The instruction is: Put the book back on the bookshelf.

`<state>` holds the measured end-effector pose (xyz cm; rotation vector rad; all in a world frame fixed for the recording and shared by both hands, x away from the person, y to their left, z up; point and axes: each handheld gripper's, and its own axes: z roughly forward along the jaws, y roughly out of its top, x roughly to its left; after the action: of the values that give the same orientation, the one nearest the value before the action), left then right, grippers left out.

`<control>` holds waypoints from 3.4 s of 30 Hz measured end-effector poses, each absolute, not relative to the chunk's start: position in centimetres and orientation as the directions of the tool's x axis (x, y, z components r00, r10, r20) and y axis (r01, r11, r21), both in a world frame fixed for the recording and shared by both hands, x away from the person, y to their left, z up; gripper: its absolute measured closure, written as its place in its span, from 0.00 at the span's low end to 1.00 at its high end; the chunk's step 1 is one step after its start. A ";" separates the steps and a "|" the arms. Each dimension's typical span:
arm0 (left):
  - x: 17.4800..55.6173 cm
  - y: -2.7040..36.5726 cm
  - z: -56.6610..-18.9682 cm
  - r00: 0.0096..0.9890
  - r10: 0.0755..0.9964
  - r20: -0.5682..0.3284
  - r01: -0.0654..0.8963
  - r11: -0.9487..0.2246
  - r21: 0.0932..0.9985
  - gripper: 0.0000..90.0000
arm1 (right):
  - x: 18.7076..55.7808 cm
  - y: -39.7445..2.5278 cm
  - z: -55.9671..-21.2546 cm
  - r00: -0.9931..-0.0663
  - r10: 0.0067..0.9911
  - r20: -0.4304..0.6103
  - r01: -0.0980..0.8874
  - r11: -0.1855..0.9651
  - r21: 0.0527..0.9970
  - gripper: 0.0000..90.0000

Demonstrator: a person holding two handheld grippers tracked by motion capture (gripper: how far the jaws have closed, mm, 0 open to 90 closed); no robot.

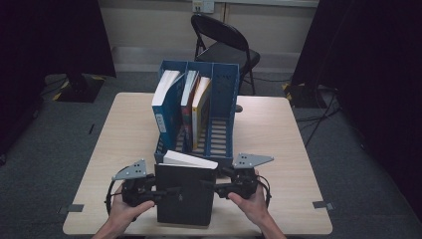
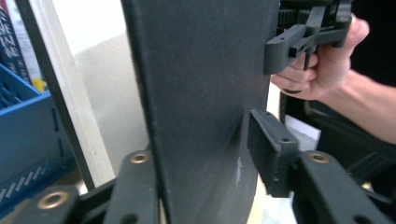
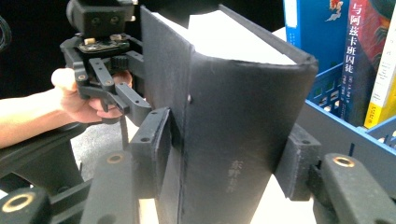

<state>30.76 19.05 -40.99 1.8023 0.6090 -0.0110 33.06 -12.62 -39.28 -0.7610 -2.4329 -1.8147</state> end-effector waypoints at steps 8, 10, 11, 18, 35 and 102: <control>30.4 20.0 -40.8 0.860 0.397 -0.321 0.418 -0.186 0.889 0.53 | 32.8 -12.4 -39.0 -0.891 0.363 0.272 0.366 0.222 0.904 0.51; 30.4 20.8 -40.6 0.845 0.433 -0.315 0.420 -0.170 0.892 0.50 | 32.9 -12.6 -39.3 -0.886 0.373 0.277 0.374 0.218 0.902 0.51; 30.4 21.2 -40.6 0.832 0.462 -0.309 0.418 -0.153 0.896 0.47 | 33.0 -12.8 -39.4 -0.883 0.375 0.284 0.379 0.210 0.901 0.52; 31.4 22.0 -40.9 0.789 0.534 -0.304 0.435 -0.136 0.890 0.39 | 33.1 -12.8 -39.4 -0.873 0.395 0.285 0.386 0.202 0.900 0.54; 32.3 19.0 -41.5 0.797 0.545 -0.258 0.413 -0.182 0.892 0.36 | 31.8 -13.5 -38.1 -0.904 0.400 0.153 0.270 0.256 0.928 0.58; 31.9 21.9 -43.7 0.673 0.706 -0.222 0.517 -0.233 0.824 0.17 | 31.4 -12.7 -38.9 -0.876 0.465 0.129 0.277 0.265 0.924 0.59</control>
<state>31.91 21.91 -43.65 1.9014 0.9577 0.2411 31.37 -12.68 -38.92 -0.7793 -2.6272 -1.8565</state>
